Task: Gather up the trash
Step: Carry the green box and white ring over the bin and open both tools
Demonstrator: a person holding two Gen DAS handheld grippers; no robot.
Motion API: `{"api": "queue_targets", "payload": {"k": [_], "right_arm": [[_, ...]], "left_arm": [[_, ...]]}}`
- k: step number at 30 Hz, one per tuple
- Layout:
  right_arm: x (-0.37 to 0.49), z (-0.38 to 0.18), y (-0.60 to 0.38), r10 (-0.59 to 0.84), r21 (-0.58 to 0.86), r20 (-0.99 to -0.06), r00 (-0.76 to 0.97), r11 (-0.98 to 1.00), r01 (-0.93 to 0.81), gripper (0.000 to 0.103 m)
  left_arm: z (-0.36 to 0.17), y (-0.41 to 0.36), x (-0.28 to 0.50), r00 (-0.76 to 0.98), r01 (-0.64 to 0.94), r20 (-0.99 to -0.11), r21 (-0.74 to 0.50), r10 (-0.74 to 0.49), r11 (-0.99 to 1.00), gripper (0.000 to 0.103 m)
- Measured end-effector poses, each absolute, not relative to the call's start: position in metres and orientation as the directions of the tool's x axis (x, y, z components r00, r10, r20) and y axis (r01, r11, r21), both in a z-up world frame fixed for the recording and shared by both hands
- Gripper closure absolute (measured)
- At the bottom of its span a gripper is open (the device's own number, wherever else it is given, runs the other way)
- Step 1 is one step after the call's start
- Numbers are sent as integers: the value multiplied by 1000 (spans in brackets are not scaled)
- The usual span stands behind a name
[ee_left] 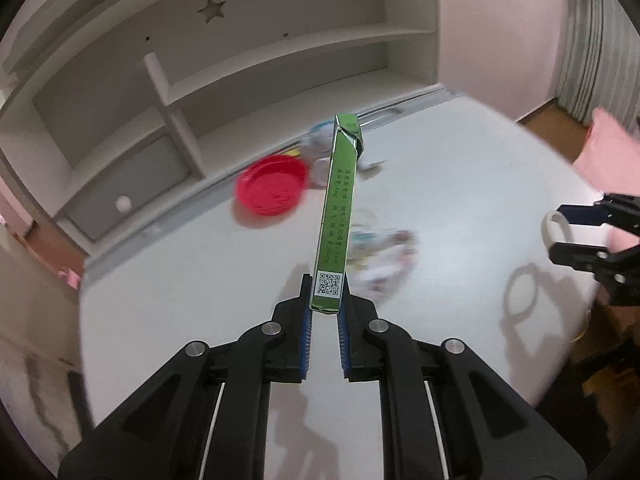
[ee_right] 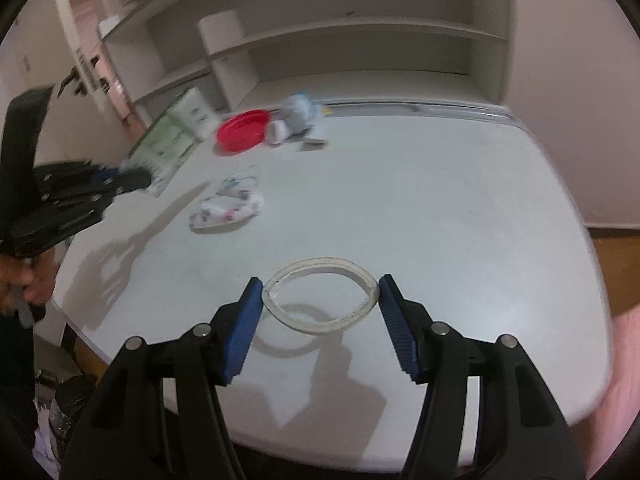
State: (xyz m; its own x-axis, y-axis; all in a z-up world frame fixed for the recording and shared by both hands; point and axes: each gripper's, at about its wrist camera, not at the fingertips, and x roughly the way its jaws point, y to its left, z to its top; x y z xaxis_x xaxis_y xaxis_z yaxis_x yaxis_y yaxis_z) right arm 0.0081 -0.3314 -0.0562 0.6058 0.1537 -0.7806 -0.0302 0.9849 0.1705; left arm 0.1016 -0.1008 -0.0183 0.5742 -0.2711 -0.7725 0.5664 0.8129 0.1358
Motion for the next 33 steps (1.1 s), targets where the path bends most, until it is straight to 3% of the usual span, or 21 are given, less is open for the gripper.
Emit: {"api": "queue_targets", "payload": {"k": [9, 16, 23, 28, 33], "right_arm": [[-97, -58, -466, -27, 215, -756, 654, 934, 286, 45], [-206, -101, -579, -195, 257, -781, 593, 765, 590, 44], [-265, -173, -640, -217, 240, -868, 447, 605, 760, 44], [-284, -209, -665, -188, 222, -909, 373, 538, 813, 44], [-292, -230, -679, -168, 215, -926, 338, 502, 838, 44]], "left_arm": [[-22, -238, 6, 474, 737, -728, 21, -495, 675, 93], [-50, -373, -89, 225, 897, -713, -114, -664, 426, 93], [-141, -476, -149, -14, 951, -781, -203, -624, 233, 93], [-220, -525, -149, -126, 932, -837, -284, -533, 226, 93], [-266, -559, -146, -180, 916, -860, -323, -478, 236, 92]]}}
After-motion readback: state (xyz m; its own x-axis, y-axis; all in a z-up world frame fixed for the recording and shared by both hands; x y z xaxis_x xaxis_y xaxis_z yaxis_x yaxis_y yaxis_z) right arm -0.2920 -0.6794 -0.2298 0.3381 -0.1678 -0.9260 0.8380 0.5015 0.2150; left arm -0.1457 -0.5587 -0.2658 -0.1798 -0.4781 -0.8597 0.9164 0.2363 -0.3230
